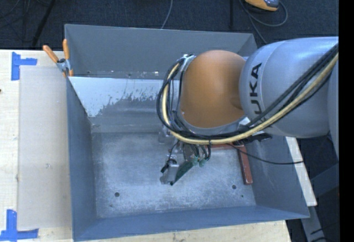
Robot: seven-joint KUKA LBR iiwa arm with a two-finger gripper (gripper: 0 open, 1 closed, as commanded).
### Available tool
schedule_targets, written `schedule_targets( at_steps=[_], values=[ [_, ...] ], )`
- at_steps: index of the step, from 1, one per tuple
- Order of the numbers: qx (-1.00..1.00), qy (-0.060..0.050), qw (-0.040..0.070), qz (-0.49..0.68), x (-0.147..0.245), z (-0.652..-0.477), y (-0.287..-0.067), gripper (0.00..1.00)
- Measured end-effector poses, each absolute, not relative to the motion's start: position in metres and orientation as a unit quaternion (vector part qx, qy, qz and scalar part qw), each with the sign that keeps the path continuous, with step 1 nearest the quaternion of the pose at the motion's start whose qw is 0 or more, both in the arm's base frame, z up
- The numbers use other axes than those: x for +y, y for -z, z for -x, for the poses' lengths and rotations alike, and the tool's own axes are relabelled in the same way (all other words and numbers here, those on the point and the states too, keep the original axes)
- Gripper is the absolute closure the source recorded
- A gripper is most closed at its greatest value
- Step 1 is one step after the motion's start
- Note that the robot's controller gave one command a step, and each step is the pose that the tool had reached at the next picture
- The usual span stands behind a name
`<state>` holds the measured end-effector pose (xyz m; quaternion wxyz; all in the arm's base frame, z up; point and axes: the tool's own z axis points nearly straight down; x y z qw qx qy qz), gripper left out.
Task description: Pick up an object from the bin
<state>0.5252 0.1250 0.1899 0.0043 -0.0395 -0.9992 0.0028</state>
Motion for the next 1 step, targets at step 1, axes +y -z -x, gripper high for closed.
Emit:
schedule_targets(
  at_steps=[1],
  values=[
    [-1.0,-0.001,0.004,-0.022,0.0459,-0.5217,-0.1277,0.0]
  ],
)
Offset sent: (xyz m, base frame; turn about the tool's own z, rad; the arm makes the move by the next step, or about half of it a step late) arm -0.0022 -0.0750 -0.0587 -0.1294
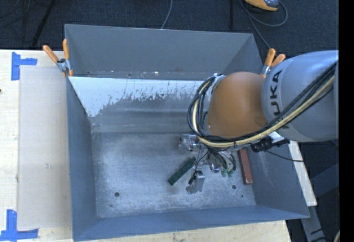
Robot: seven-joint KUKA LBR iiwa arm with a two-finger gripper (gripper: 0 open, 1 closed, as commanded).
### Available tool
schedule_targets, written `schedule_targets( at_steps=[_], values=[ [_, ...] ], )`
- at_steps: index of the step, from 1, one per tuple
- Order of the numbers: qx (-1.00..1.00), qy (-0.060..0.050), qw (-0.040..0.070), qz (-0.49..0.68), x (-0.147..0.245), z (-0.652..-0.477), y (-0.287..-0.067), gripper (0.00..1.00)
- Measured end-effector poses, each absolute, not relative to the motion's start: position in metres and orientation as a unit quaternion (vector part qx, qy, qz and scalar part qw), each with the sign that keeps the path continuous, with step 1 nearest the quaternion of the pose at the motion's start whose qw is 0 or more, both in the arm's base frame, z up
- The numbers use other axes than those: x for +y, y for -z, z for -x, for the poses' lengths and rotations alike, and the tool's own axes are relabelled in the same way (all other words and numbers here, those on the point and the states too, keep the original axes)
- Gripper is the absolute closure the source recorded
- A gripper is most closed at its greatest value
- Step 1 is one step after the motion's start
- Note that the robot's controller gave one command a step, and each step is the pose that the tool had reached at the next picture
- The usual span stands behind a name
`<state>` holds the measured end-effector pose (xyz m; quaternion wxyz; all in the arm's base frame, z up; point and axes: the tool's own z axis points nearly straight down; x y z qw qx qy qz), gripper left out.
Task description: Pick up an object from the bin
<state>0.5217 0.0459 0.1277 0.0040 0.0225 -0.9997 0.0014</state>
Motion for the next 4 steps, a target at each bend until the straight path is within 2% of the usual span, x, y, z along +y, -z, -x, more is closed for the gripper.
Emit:
schedule_targets(
  at_steps=[1,2,3,4],
  values=[
    [-0.987,0.0,0.003,-0.158,0.031,-0.515,-0.068,0.0],
    [-0.988,0.001,0.001,-0.156,0.031,-0.517,-0.069,1.0],
    [-0.96,0.0,0.001,-0.28,-0.036,-0.476,-0.118,1.0],
    [-0.96,0.001,0.001,-0.28,-0.035,-0.476,-0.118,0.0]
  ],
)
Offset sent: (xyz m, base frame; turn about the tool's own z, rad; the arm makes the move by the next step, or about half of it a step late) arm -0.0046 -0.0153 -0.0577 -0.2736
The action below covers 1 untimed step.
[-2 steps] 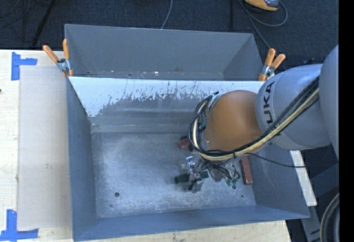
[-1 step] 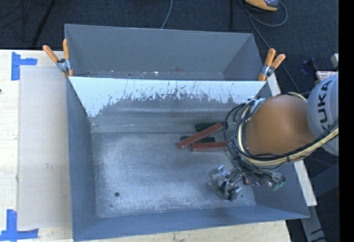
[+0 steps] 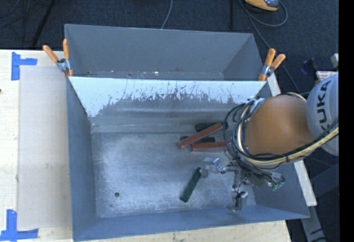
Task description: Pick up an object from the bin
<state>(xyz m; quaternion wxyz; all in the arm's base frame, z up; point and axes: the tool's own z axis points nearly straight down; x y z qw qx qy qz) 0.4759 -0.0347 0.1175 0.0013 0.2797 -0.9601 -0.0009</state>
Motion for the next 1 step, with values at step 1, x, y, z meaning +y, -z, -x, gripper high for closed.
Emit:
schedule_targets(
  at_steps=[1],
  values=[
    [-0.911,0.002,0.0,-0.412,0.0066,-0.5086,-0.0682,0.0]
  ],
)
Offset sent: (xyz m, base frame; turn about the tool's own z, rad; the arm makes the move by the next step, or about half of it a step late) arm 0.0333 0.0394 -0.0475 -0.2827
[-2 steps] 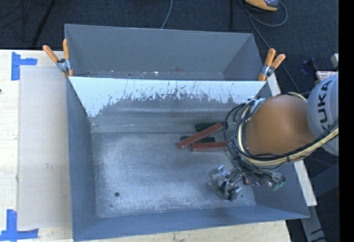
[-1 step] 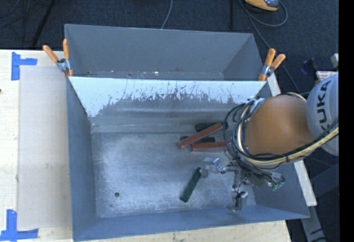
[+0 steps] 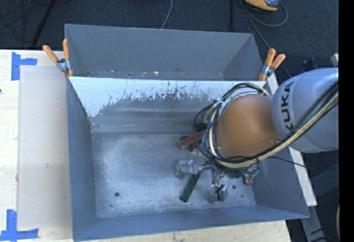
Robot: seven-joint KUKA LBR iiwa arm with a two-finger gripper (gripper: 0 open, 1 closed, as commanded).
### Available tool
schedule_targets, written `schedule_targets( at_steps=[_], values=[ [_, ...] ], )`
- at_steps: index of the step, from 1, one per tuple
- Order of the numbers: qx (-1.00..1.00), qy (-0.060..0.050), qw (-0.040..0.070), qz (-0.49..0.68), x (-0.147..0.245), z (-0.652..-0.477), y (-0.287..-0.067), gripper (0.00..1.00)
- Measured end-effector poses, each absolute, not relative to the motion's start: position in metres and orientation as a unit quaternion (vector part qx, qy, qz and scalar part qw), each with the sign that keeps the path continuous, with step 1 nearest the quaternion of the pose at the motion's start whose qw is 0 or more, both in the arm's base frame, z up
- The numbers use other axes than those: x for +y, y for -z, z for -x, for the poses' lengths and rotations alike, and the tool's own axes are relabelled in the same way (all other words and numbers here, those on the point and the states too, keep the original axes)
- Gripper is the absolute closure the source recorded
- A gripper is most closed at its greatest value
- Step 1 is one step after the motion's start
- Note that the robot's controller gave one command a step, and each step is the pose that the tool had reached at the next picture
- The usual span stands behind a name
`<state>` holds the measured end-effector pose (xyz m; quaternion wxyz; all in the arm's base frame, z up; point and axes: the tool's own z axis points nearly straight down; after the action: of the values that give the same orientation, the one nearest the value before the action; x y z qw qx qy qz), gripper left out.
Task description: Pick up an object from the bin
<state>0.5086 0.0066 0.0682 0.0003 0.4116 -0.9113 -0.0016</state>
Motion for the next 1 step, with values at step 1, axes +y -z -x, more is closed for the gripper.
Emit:
schedule_targets(
  at_steps=[1],
  values=[
    [-0.913,0.001,0.0,-0.409,0.0055,-0.5092,-0.0694,1.0]
  ],
)
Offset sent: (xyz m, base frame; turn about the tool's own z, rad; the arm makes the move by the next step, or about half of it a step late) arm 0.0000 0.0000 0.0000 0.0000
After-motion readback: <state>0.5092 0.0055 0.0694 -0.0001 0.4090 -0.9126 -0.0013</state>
